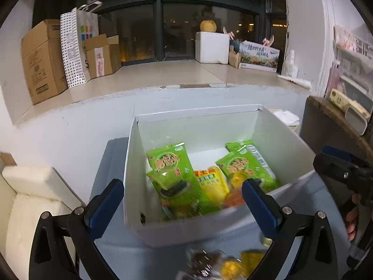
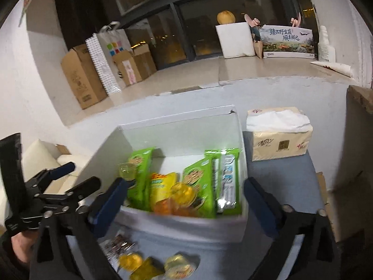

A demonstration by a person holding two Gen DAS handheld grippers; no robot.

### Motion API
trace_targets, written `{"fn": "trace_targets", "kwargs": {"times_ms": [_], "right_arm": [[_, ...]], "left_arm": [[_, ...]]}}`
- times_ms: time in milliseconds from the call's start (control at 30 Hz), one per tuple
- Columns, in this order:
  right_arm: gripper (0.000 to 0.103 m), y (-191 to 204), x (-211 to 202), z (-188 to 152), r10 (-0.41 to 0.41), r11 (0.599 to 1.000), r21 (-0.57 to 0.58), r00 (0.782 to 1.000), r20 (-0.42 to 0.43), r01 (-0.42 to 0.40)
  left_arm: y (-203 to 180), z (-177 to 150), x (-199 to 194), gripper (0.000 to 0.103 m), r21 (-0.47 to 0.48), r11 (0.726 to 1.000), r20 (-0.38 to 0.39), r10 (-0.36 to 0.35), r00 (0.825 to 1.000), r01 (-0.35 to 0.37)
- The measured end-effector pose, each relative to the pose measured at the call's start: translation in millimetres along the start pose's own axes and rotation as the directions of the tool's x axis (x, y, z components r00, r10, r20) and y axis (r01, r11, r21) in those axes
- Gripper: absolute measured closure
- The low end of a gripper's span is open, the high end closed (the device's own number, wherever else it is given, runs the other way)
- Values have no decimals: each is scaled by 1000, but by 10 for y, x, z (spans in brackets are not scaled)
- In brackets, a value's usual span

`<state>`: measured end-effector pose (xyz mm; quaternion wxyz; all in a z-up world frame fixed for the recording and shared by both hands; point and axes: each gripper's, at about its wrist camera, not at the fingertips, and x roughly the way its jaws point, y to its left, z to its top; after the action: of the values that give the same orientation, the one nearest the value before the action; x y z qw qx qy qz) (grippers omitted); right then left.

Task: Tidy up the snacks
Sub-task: 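Lower both yellow jelly cups into the white box and open both tools, then move both tools back over the remaining snacks, then grasp the cartoon-label jelly cup with the right tool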

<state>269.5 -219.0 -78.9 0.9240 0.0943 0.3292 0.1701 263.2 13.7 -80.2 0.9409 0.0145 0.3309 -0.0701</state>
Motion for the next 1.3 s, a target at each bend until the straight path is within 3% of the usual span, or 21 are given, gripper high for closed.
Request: {"fn": "trace_targets", "kwargs": {"times_ms": [200, 467, 667, 867, 1067, 1133, 1300], "right_arm": [[0, 172, -412, -310, 14, 999, -35, 1000, 26, -13], [0, 314, -690, -1008, 9, 996, -91, 999, -45, -13], [0, 267, -570, -1270, -21, 997, -70, 996, -86, 15], [0, 138, -219, -1252, -41, 999, 30, 994, -105, 44], [1, 208, 184, -1195, -128, 991, 32, 984, -124, 133], [9, 224, 304, -1173, -154, 987, 32, 979, -133, 160], [52, 203, 568, -1192, -172, 982, 42, 961, -218, 185]], "left_arm": [[-173, -367, -441, 0, 6, 999, 22, -43, 999, 43], [-302, -1057, -893, 0, -38, 993, -23, -117, 993, 116], [-264, -1331, -1088, 0, -52, 994, -14, -96, 995, 95], [-166, -1411, -1169, 0, -68, 994, -11, -89, 996, 88], [-115, -1459, -1150, 0, -76, 993, -17, -95, 995, 94], [-113, -1485, -1150, 0, -72, 993, -17, -93, 996, 92], [-83, -1512, -1100, 0, -80, 993, -32, -89, 995, 86]]}}
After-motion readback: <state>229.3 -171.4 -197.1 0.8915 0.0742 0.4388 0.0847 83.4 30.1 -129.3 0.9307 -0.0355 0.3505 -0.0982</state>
